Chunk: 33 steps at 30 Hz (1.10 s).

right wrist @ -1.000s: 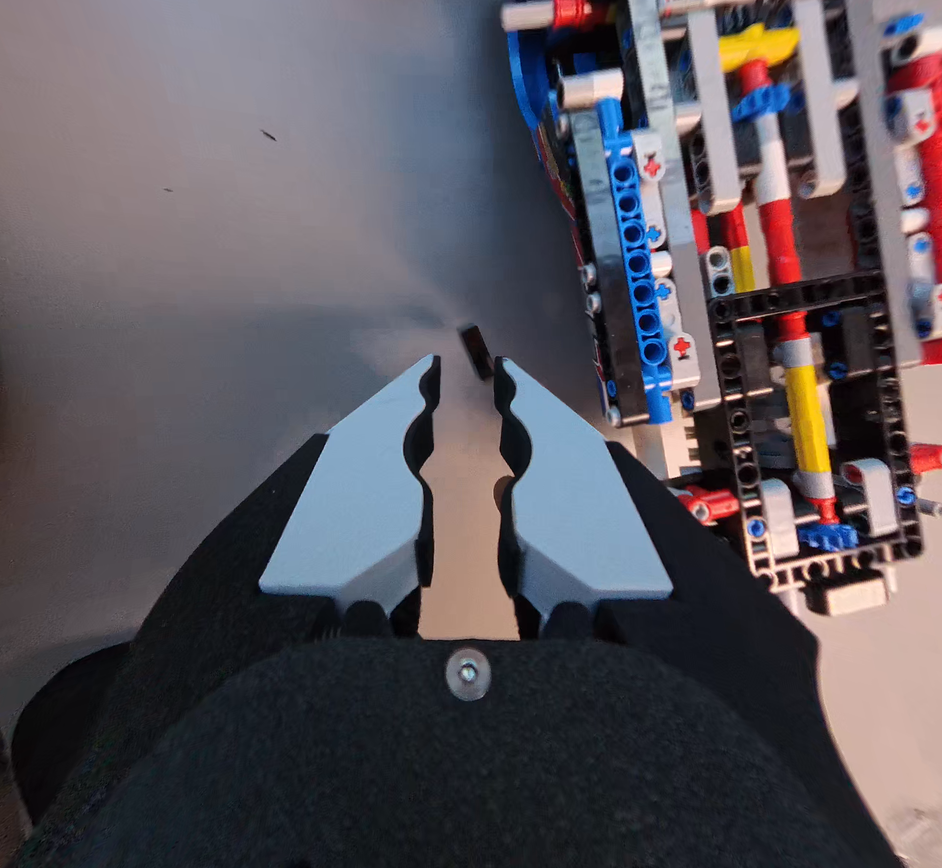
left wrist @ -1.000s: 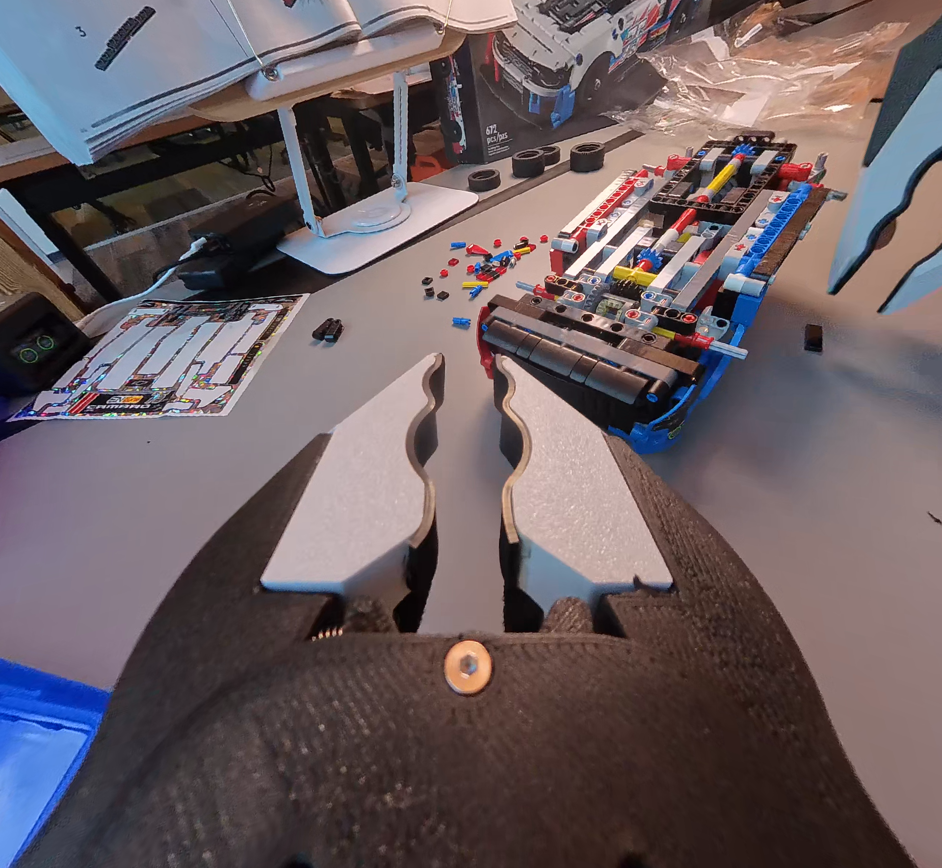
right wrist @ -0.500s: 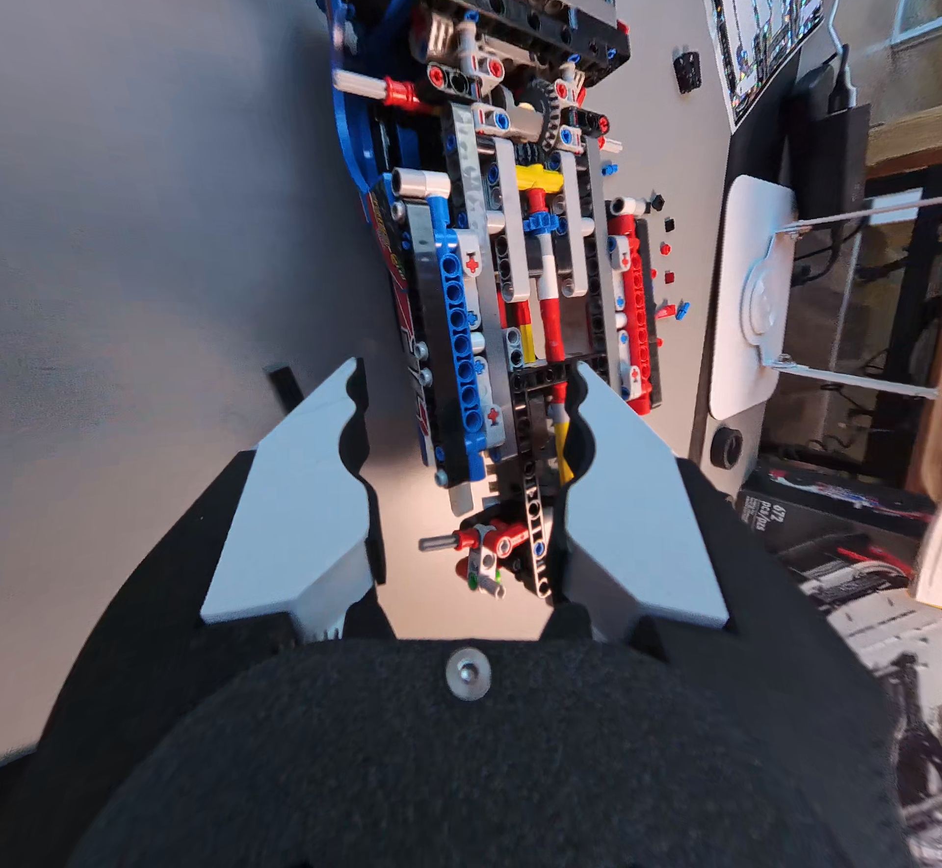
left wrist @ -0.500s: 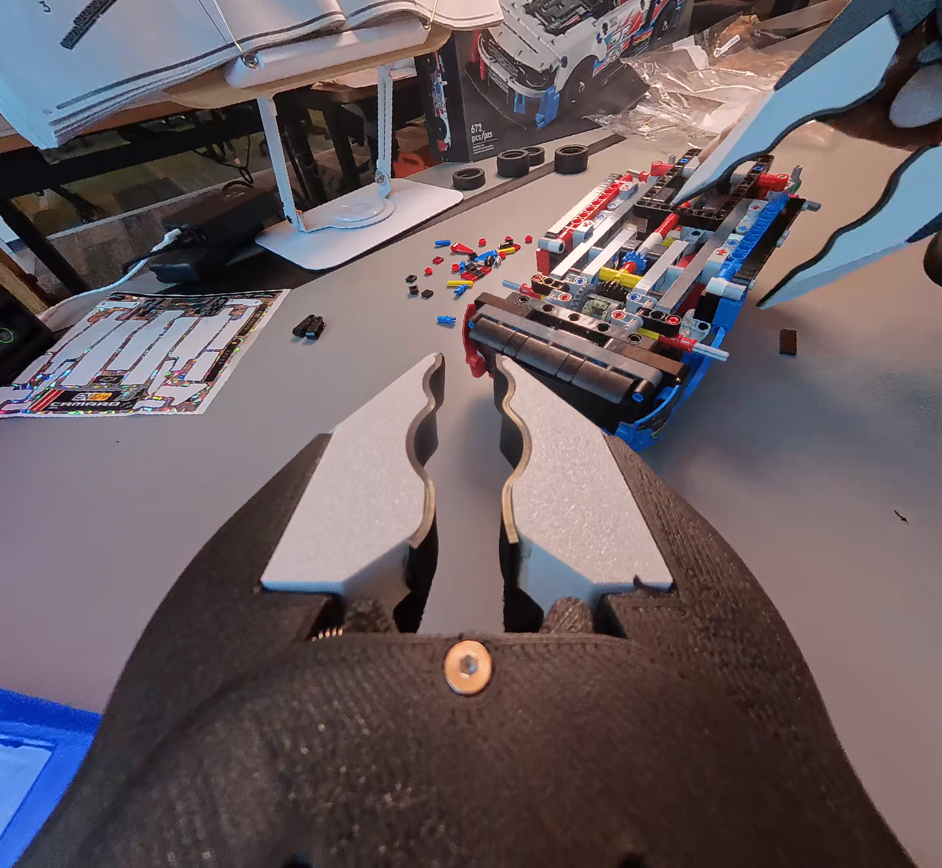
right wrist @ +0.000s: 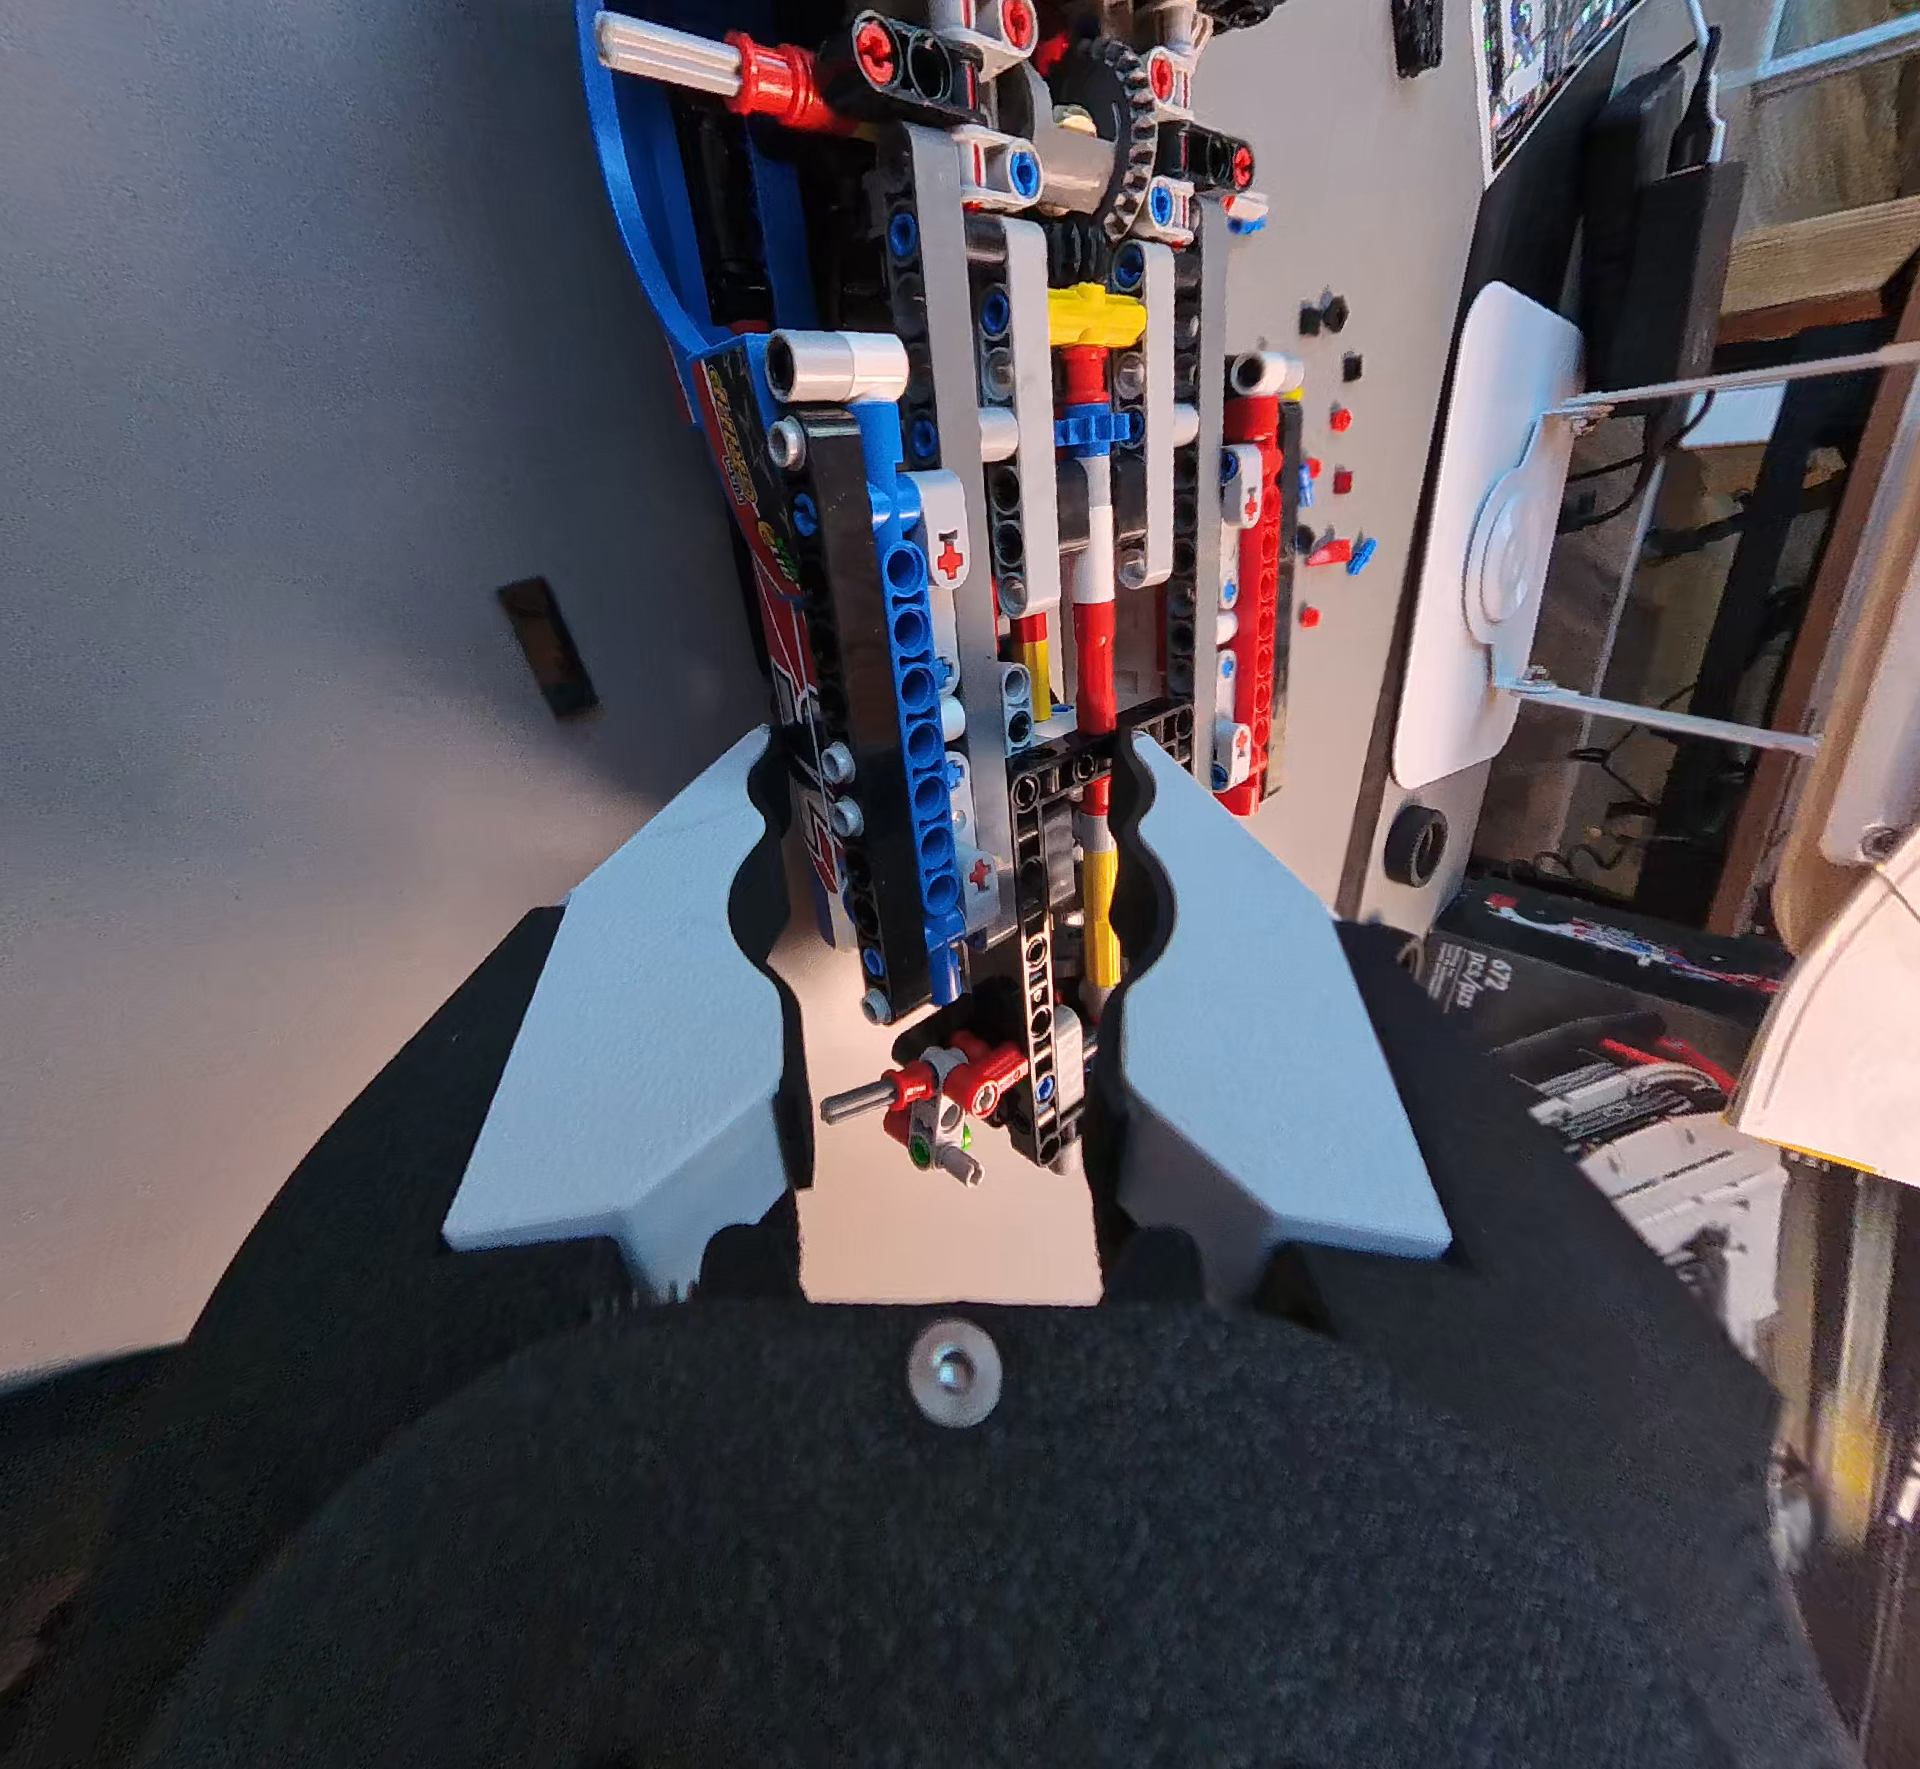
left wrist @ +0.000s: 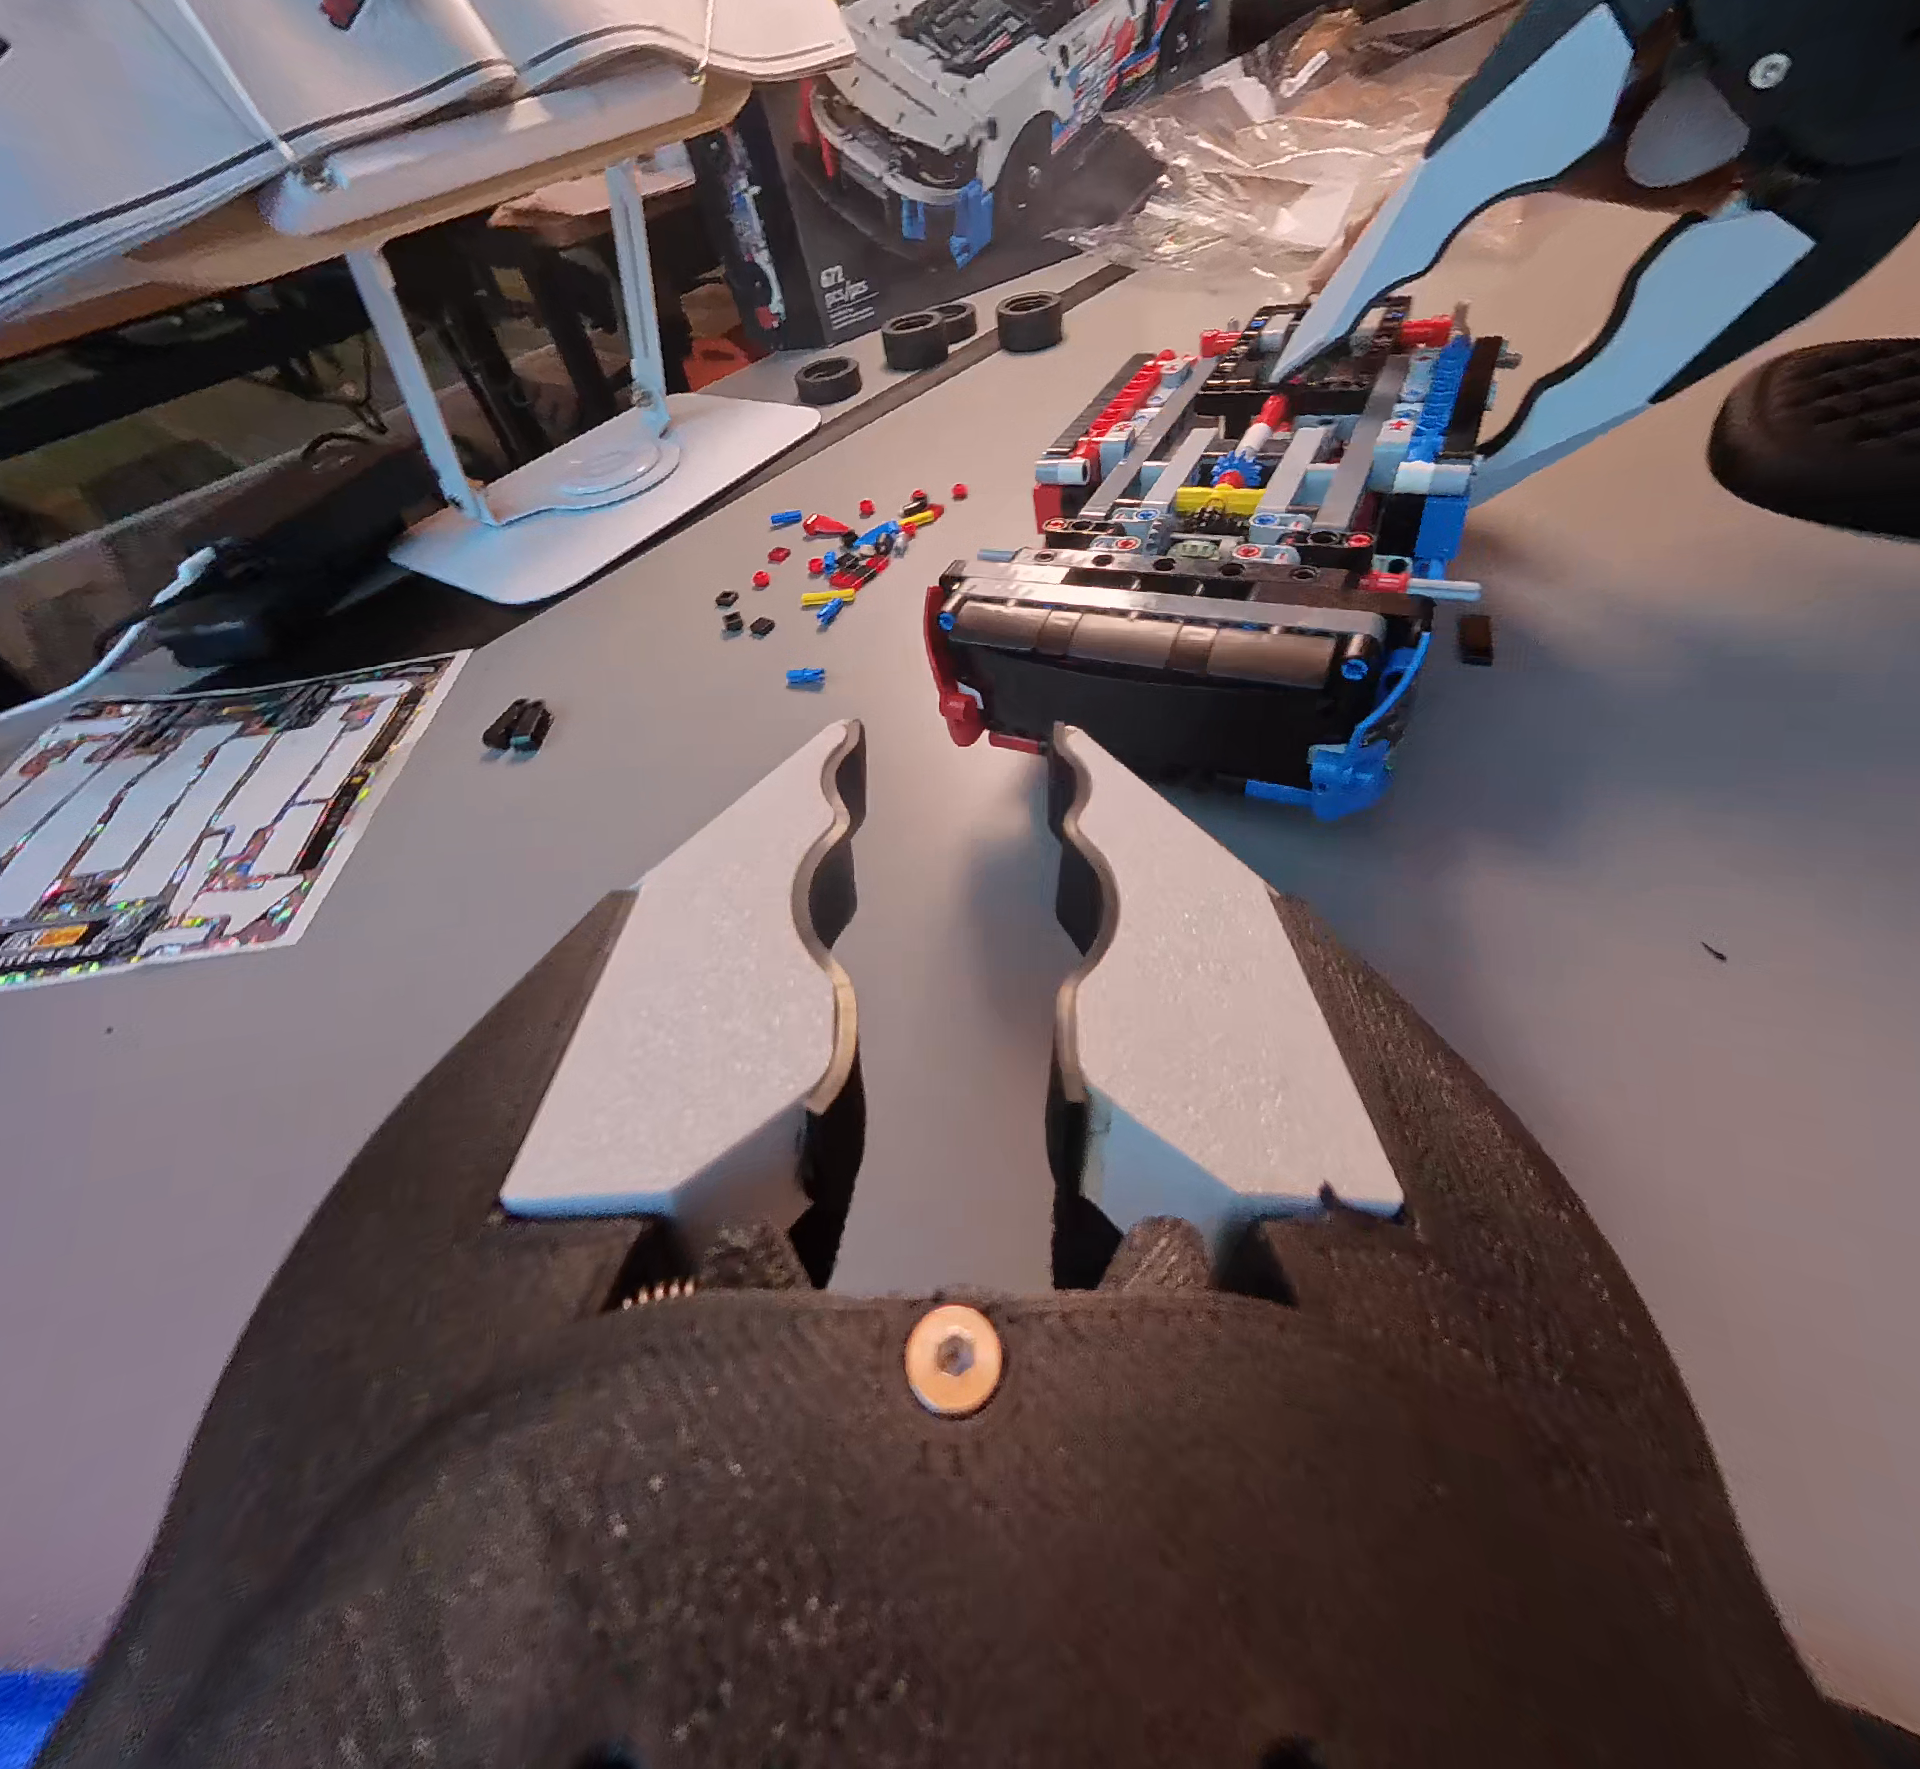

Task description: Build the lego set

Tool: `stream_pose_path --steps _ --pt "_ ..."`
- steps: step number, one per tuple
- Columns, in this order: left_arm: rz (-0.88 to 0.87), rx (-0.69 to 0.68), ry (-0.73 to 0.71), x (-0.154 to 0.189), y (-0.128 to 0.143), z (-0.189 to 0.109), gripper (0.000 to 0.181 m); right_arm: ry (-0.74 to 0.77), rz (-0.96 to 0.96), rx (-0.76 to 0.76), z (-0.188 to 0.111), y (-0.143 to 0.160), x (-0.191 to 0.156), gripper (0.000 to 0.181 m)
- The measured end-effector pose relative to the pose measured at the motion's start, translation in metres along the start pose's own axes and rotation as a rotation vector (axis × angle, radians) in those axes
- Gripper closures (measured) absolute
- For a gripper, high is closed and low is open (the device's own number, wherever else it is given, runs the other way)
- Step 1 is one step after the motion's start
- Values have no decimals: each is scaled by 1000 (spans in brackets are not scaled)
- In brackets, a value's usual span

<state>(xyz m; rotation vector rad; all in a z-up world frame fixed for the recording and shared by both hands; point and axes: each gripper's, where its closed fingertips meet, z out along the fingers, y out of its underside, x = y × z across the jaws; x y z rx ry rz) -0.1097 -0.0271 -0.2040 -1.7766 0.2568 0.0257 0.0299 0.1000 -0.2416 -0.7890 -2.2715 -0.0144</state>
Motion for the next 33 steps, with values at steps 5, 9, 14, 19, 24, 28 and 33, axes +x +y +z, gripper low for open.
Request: stream_pose_path --steps 5,9,14,19,24,28,33 --pt "194 10 118 29 -7 11 121 -128 65 71 -16 -2 1 122" --pt "471 -58 186 44 -1 34 96 -301 75 63 -22 0 10 122" --pt "598 -102 316 70 13 65 68 -642 189 80 -29 -1 14 140" --pt "559 -23 317 60 -5 80 116 -840 241 40 -26 1 18 142" --pt "335 -35 419 56 -9 80 120 -946 326 100 -26 -3 28 142" --pt "32 -62 486 41 -15 84 126 -761 372 280 -37 -20 69 119" --pt "-363 -144 574 23 -19 93 126 -274 120 218 -28 -5 86 85"
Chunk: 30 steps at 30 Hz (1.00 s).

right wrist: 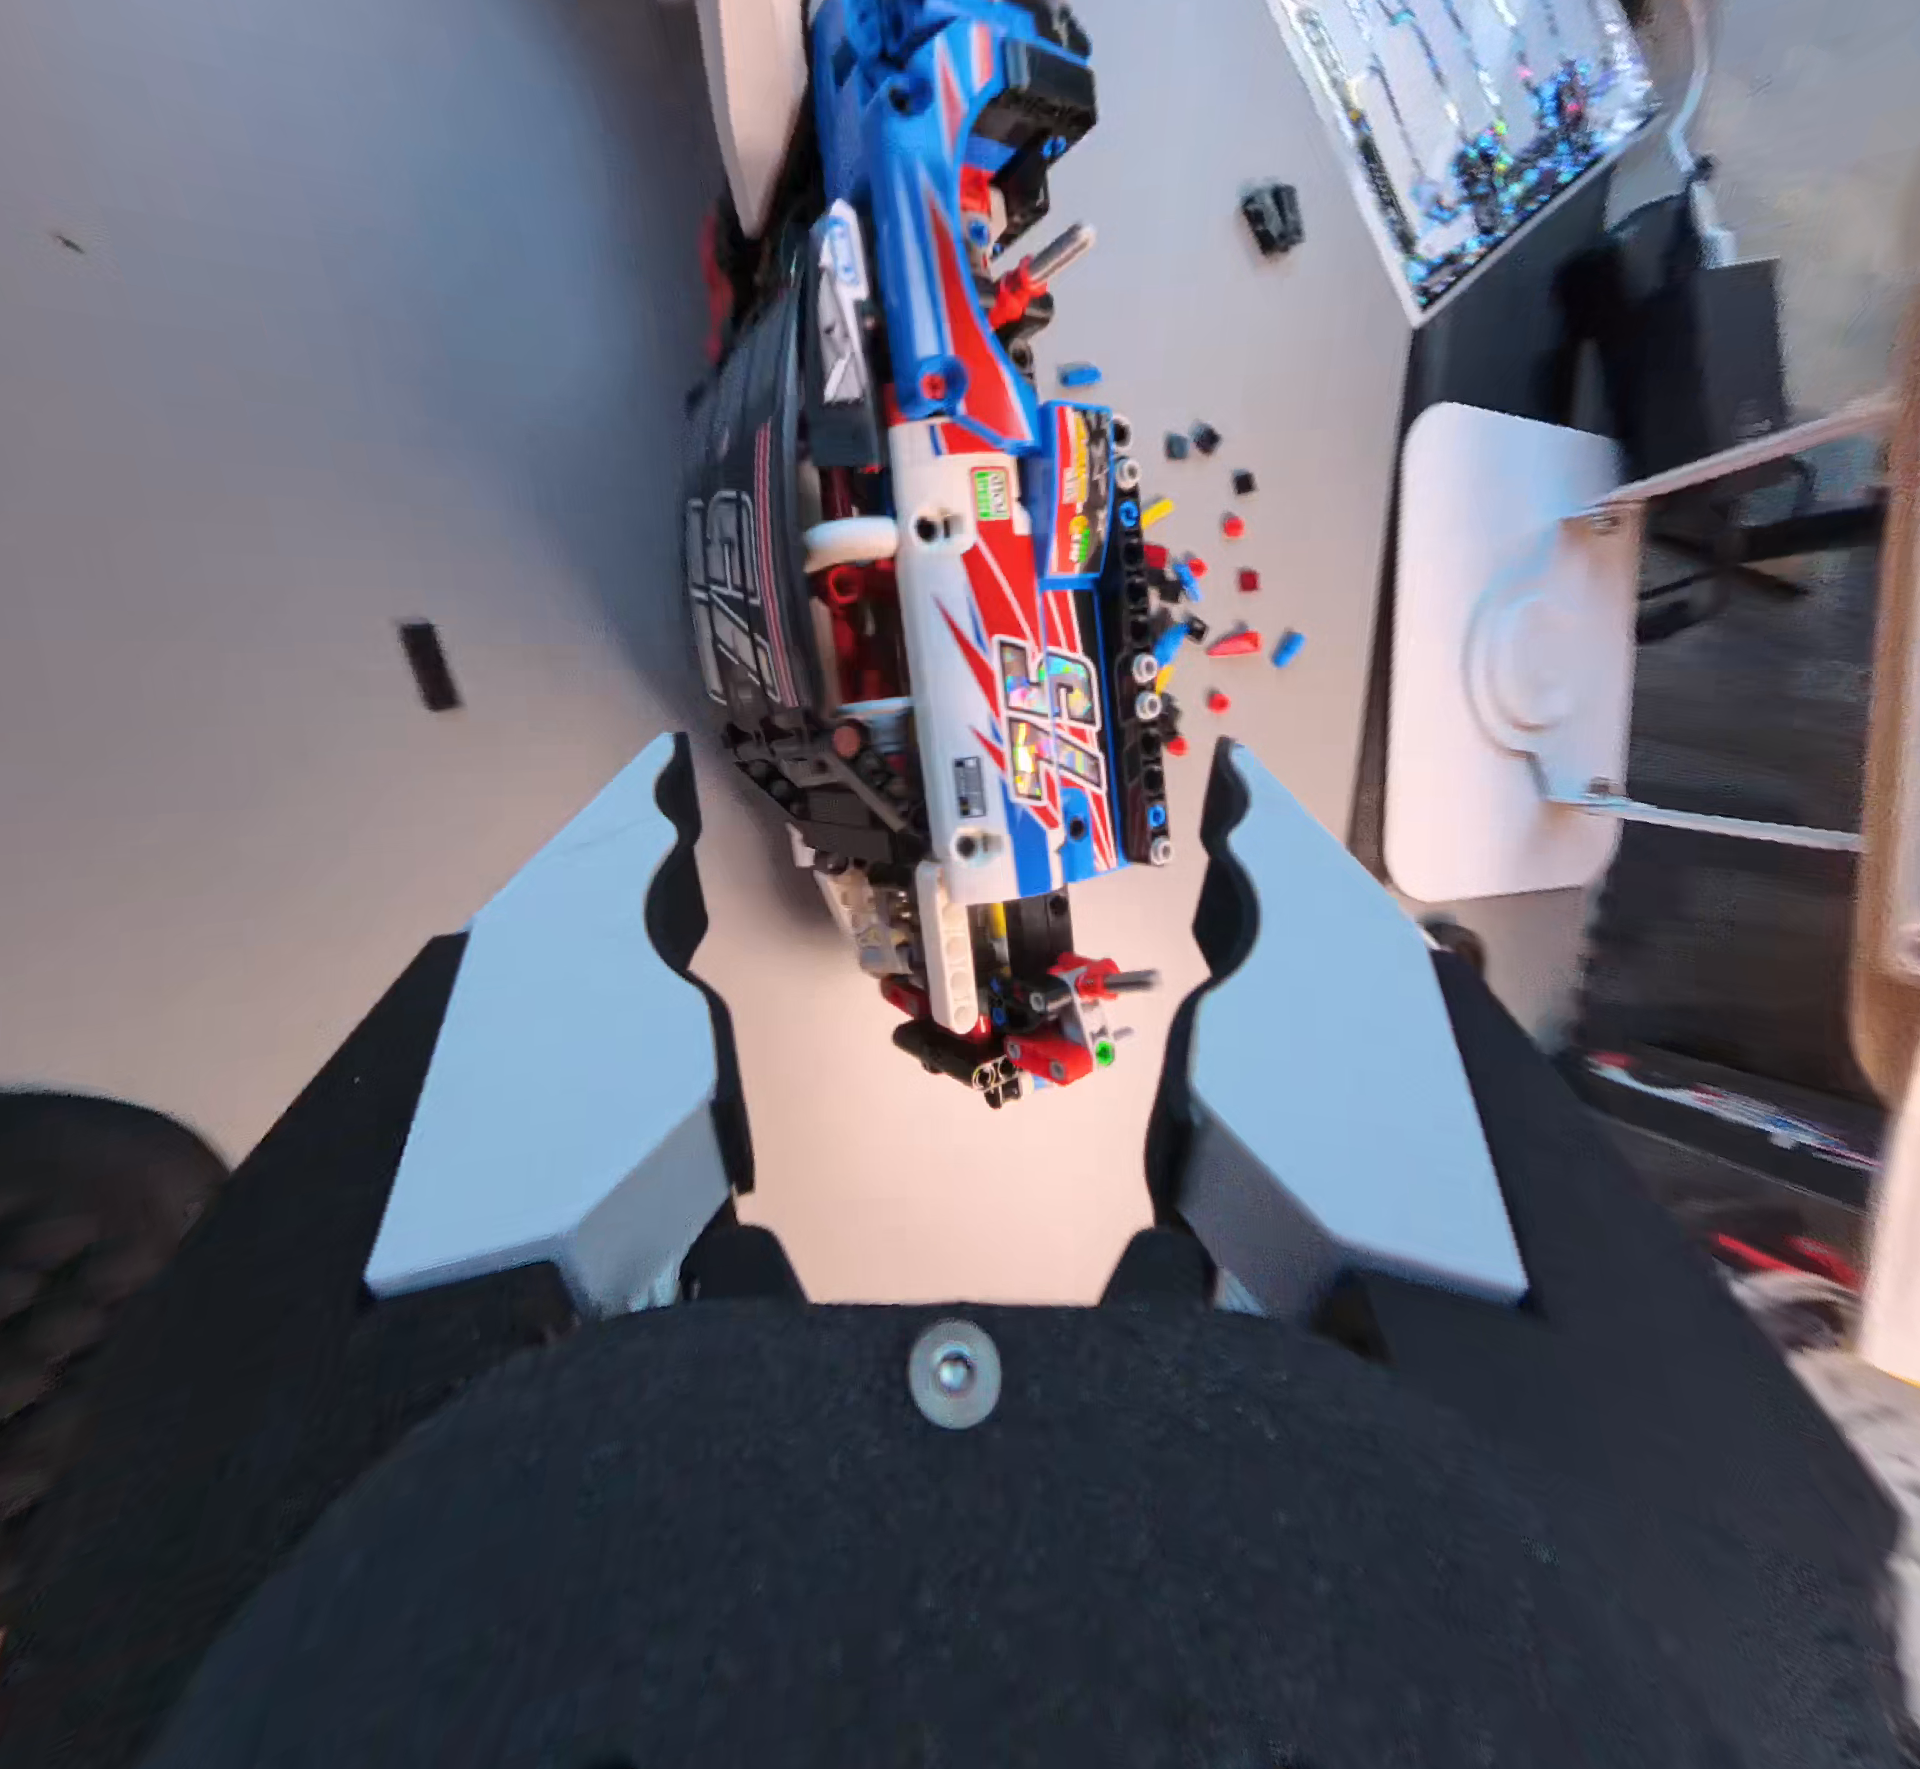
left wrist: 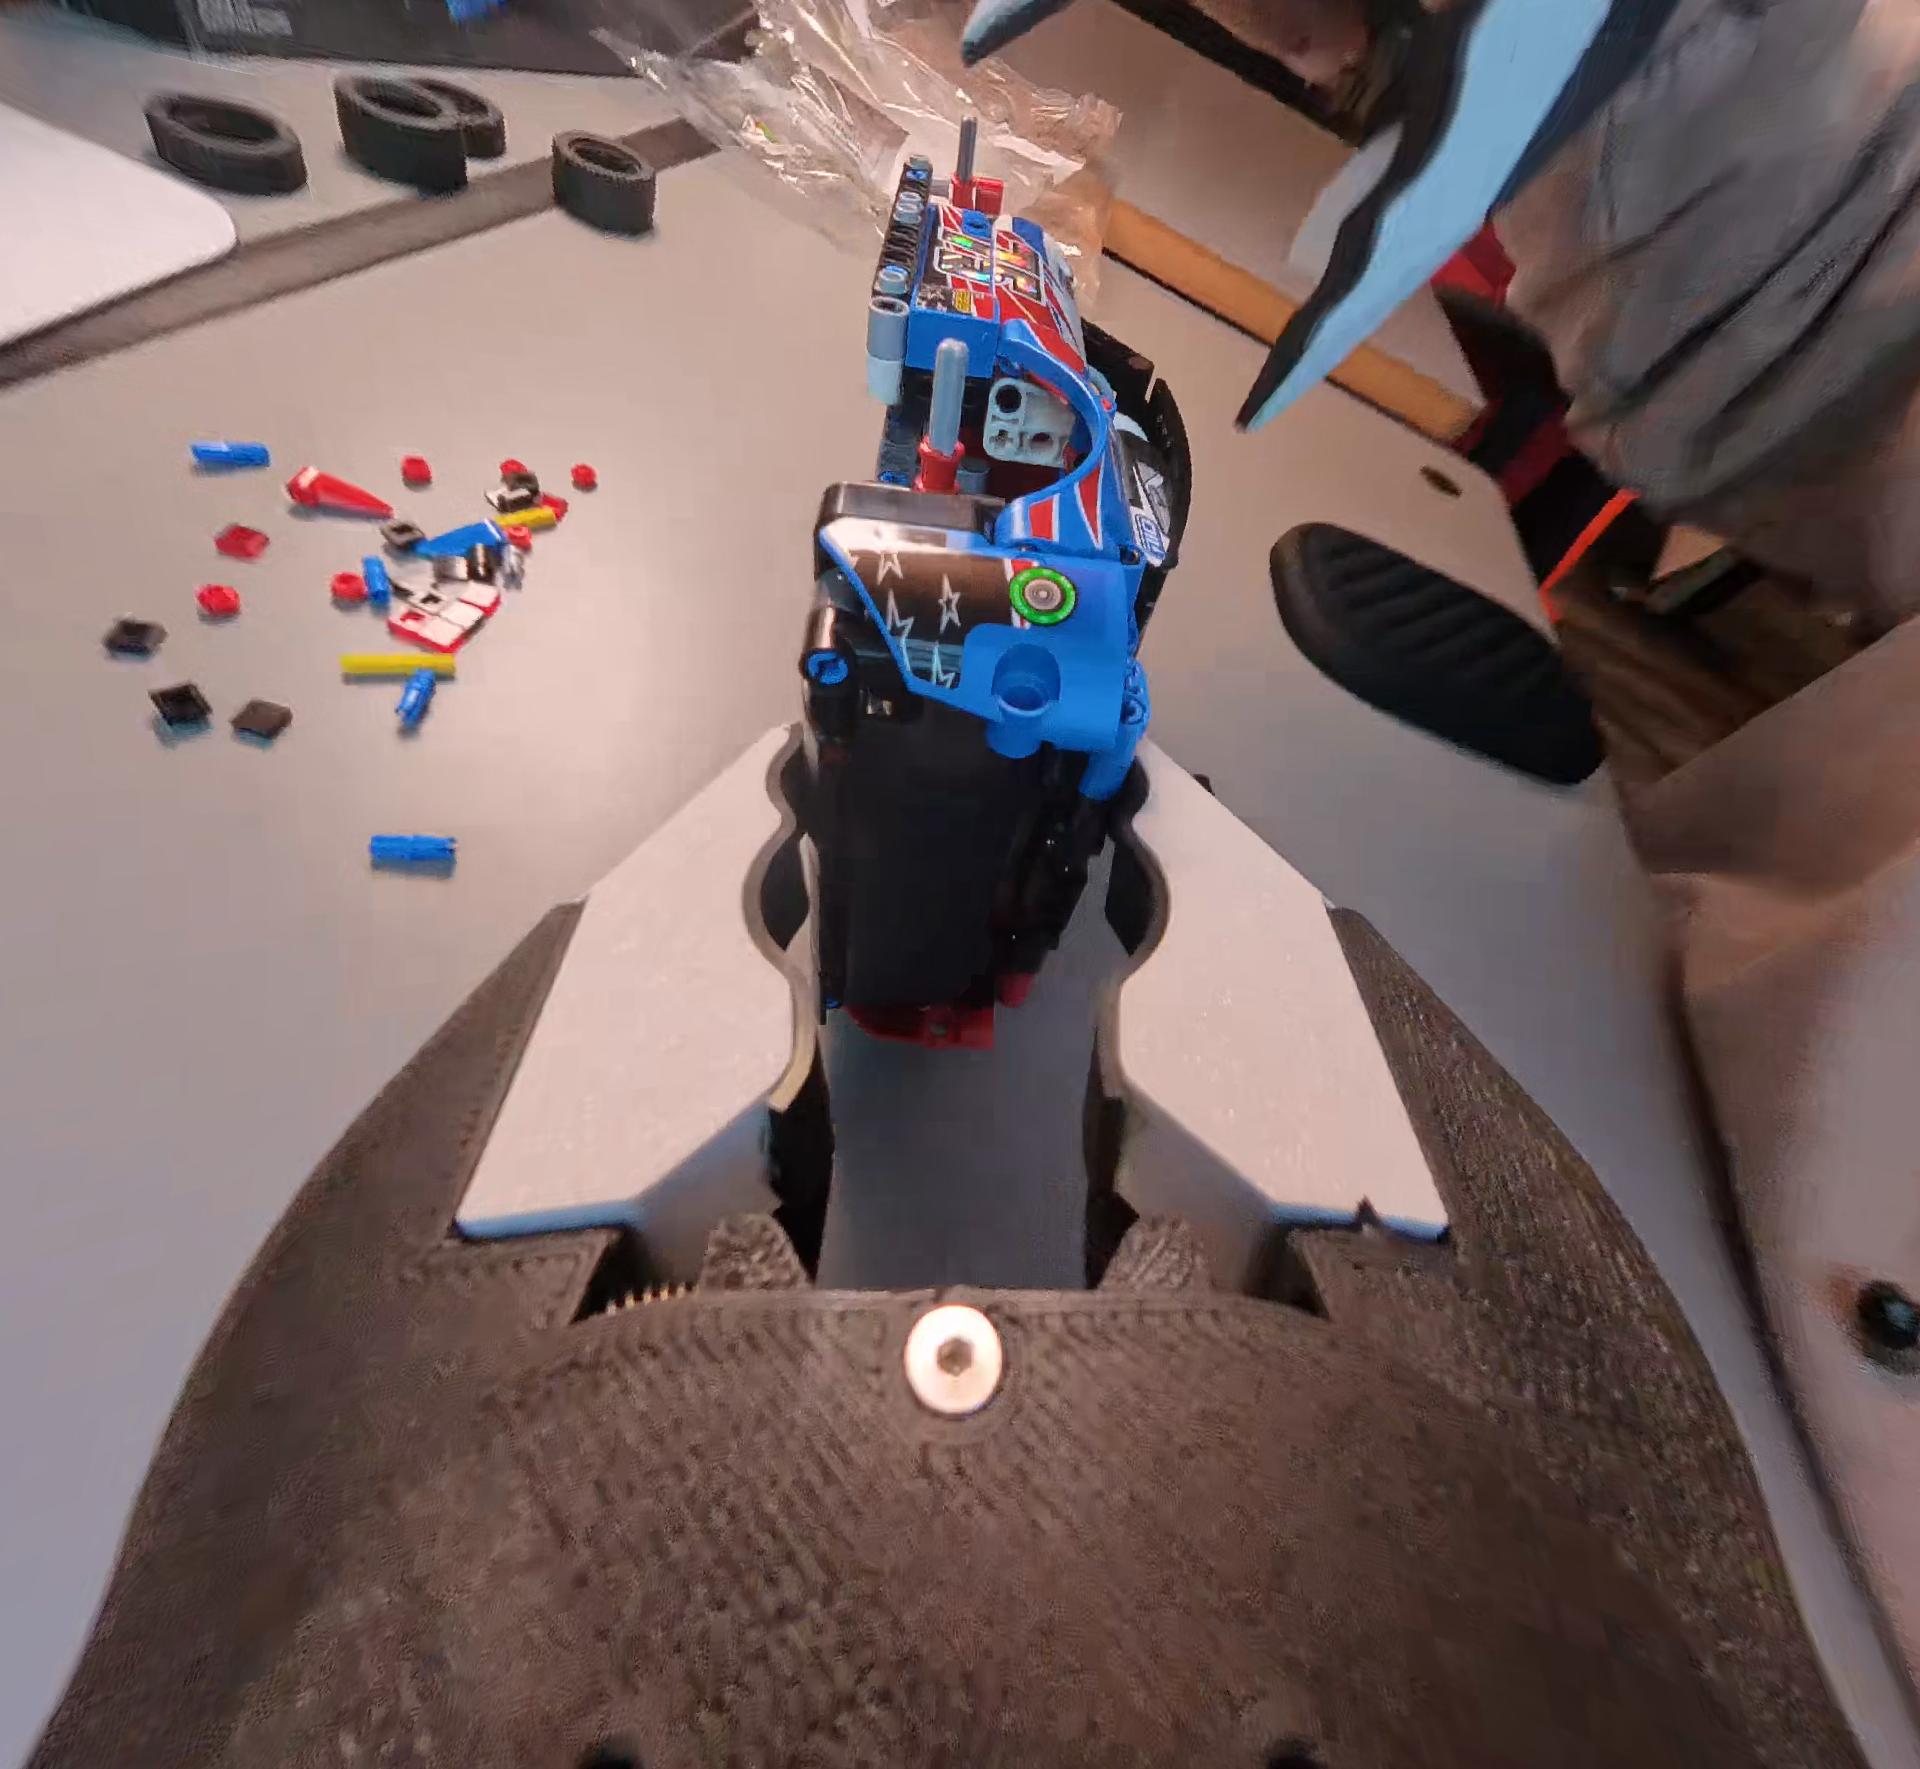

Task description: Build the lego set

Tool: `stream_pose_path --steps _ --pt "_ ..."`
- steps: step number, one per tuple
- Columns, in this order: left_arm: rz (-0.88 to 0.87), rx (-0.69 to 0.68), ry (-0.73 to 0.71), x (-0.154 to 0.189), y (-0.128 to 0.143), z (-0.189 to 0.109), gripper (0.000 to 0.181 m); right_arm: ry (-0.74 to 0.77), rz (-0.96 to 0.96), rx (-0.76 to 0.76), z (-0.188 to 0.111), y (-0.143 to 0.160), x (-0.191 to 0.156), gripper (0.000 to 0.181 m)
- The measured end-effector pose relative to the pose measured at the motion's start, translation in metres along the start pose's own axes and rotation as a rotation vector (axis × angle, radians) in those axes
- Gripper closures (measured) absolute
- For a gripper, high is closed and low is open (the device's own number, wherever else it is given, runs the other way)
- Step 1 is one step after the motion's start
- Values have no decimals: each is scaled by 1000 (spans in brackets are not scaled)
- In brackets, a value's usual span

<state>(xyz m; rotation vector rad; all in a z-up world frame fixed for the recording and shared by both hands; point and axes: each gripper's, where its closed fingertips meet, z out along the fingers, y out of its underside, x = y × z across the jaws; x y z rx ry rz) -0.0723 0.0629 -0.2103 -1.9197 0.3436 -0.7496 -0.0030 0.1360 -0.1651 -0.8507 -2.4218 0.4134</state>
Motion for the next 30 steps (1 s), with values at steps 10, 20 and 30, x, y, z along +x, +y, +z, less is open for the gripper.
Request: stream_pose_path --steps 10,20,30 --pt "-582 -44 219 -6 1 27 127 70 -239 -197 67 12 -14 72" --pt "-633 -58 192 -9 -2 60 116 -213 -140 -352 62 50 -28 76" --pt "-537 -131 75 -5 8 84 107 -400 -52 -469 40 111 -54 78"
